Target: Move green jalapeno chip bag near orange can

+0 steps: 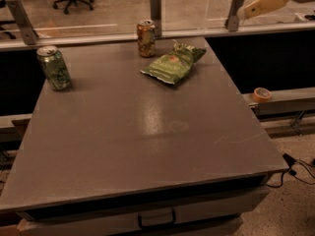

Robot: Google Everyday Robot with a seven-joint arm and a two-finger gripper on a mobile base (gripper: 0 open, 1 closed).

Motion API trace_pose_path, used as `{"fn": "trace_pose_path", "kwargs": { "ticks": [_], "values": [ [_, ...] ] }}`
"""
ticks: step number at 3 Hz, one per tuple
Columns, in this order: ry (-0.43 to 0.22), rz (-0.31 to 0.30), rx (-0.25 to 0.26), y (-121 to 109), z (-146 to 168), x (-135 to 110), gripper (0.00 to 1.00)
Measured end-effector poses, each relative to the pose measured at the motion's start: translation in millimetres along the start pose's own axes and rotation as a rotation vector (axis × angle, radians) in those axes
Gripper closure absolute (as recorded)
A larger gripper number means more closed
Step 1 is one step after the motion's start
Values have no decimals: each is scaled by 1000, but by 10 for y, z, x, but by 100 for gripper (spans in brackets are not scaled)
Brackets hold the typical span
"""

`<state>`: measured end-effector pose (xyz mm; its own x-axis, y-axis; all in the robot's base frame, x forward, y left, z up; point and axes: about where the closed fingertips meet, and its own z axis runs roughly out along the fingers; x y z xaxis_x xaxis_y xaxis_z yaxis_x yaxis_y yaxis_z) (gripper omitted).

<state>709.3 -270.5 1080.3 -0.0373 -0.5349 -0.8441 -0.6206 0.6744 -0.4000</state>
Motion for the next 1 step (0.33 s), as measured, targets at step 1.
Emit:
{"fn": "trace_pose_path", "kwargs": {
  "ticks": [1],
  "values": [
    [-70, -11, 90, -323, -646, -281, 0]
  ]
}}
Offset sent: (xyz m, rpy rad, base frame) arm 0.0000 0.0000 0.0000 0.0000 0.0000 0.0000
